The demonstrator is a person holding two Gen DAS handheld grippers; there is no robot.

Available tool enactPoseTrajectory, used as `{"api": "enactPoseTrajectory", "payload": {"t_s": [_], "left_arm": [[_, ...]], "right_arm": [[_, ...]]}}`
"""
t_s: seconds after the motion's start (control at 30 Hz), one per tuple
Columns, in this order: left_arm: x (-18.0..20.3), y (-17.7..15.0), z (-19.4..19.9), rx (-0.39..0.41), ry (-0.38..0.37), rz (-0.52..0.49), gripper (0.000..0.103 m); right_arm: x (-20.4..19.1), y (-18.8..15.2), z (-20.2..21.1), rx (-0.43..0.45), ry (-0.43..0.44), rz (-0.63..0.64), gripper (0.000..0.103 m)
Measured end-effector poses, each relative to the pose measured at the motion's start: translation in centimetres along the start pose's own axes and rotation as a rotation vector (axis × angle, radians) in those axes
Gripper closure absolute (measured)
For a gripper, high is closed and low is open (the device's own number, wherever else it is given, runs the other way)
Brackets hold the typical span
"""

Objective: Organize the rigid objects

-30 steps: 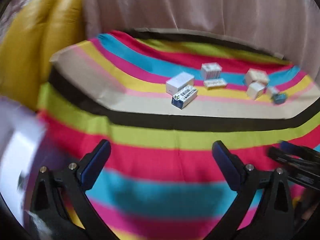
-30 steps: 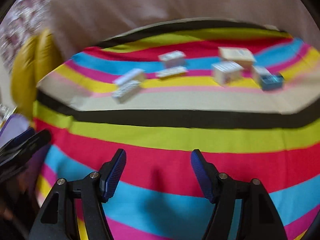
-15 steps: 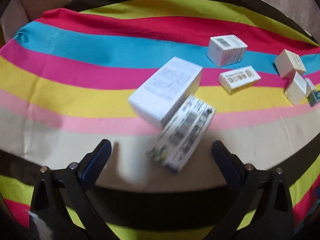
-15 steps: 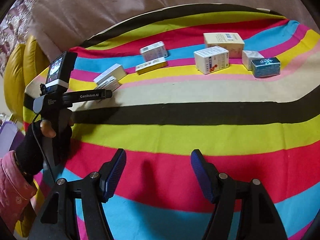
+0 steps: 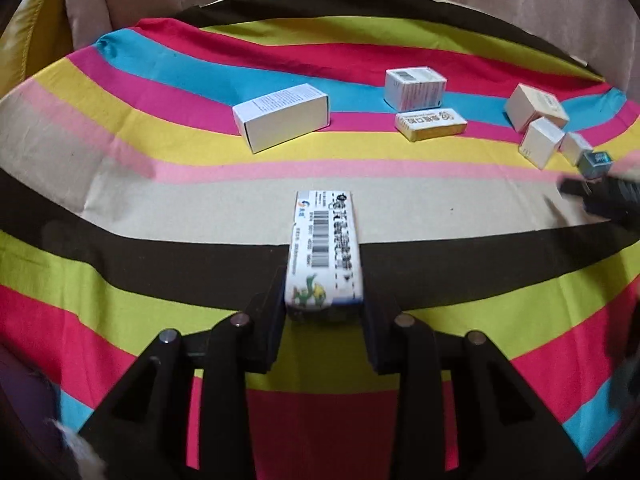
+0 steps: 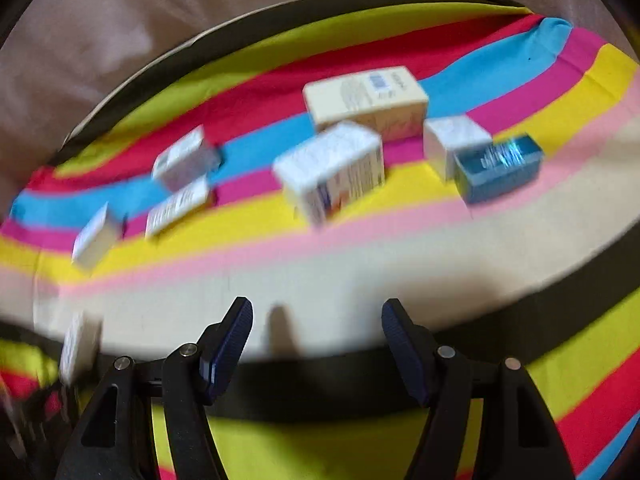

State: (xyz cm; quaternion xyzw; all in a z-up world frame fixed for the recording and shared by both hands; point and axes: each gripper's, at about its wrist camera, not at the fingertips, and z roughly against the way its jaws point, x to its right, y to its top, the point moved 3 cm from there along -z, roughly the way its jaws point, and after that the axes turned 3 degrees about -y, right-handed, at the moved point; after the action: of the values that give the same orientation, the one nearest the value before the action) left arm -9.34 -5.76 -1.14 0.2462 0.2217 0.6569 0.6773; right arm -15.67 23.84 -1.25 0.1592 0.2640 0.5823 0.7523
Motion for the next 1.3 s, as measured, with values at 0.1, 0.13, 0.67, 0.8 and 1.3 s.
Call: {"api": "enactPoseTrajectory", "payload": {"t_s": [0.1,0.13,0.67,0.8,1.3], "left_arm": [[-0.8,0.3,-0.7,-0.051,-0.045,0.040,0.015],[-0.8,0.4,-0.8,-0.050,-0.052,0.043,0.014],[-1.1,0.5,-1.0,-0.047,-0.074,0.049,0.010],[-1.1,0.6,-1.0,-0.049,-0.080,0.049,0.009],[-1.1,0.6,-0.9,-0.051,-0.075,0.066,0.007]], "right_arm": [[-0.3,3.0,-0.8,0.031,-0.018,-0.119,0.035],[-0.5,3.9,-1.0,0.039,-0.030,-0.146,0.035],[-0.6,6.5,-5.1,0.024,-0.185,0.054,0.062],[-1.8,1.6,-0.3,0.029,0.024,0.391,0.062],[-0.1,-4.9,3.2,0.027,0.084,0.496,0.059]]}}
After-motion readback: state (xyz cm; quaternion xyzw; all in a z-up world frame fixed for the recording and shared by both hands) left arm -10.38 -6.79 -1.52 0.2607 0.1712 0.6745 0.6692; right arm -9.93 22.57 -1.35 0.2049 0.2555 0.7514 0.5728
